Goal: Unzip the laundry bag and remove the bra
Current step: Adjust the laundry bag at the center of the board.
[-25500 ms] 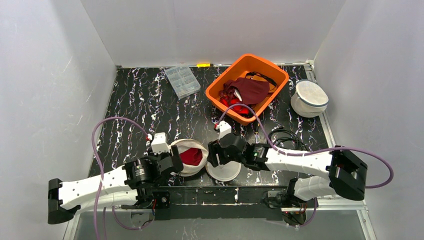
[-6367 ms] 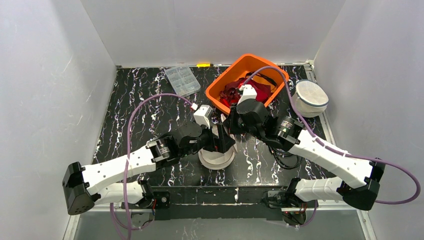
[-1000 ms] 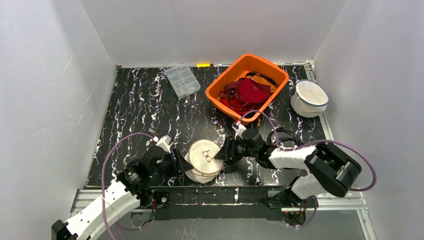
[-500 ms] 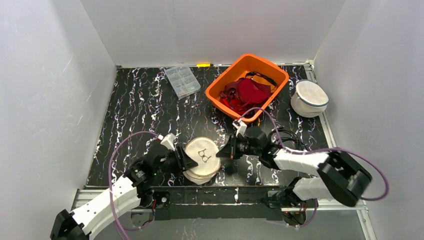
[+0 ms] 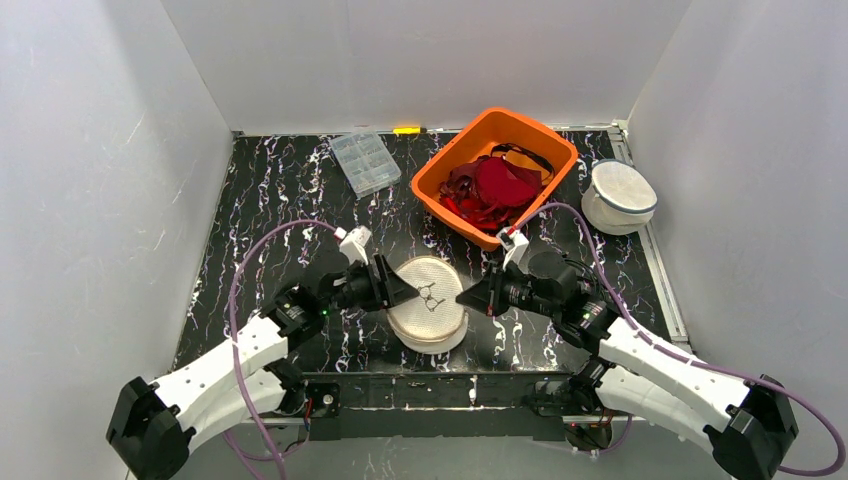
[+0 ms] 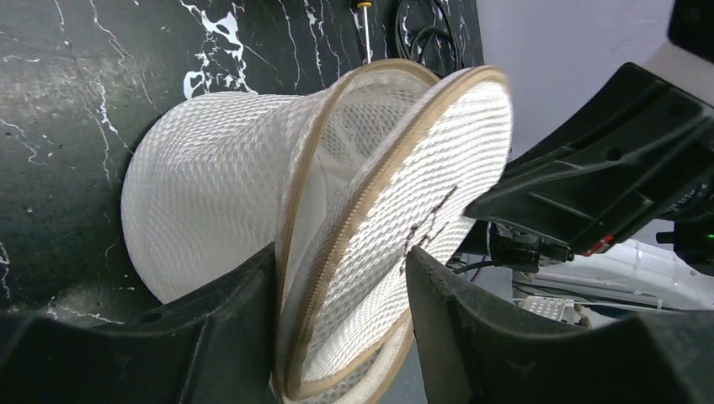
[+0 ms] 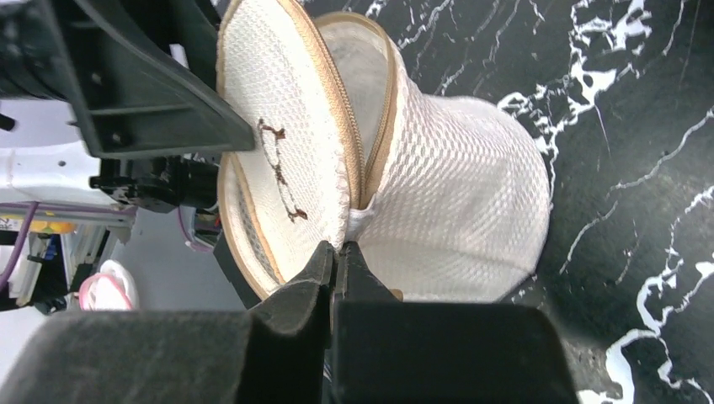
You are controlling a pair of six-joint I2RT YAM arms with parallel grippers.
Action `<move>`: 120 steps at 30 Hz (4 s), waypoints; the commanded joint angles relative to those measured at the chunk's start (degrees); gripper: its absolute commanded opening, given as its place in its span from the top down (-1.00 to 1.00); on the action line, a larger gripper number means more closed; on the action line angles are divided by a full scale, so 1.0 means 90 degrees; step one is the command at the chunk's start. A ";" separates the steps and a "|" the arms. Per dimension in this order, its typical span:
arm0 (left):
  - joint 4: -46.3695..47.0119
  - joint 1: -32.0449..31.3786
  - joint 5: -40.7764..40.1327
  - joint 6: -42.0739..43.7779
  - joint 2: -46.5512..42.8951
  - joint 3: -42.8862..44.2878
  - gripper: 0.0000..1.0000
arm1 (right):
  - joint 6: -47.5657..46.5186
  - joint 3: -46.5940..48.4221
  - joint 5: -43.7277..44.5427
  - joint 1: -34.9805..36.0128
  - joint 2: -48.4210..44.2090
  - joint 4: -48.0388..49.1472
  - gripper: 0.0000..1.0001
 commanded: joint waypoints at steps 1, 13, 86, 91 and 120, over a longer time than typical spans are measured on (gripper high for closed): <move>-0.1026 0.0007 -0.0191 0.0454 -0.0382 0.0152 -0.05 | -0.0133 -0.0050 0.0019 -0.0048 -0.0064 -0.0386 0.97; -0.1899 -0.0010 0.0338 -0.0436 -0.2270 -0.0878 -0.03 | 0.0250 -0.0664 0.0256 -0.0064 -0.0323 0.0299 0.97; -0.0618 -0.0365 -0.0086 0.0469 0.0799 0.0332 0.13 | -0.0006 -0.0201 0.0684 -0.0080 0.1117 -0.0746 -0.24; -0.1035 -0.0376 -0.0236 0.0566 0.0455 0.0577 0.13 | -0.0408 0.0579 0.0962 -0.0037 0.0545 -0.1813 -0.35; 0.0244 -0.0715 -0.0654 0.0457 0.2925 0.0105 0.47 | 0.0036 -0.0643 0.1561 0.0795 0.2659 0.0811 0.31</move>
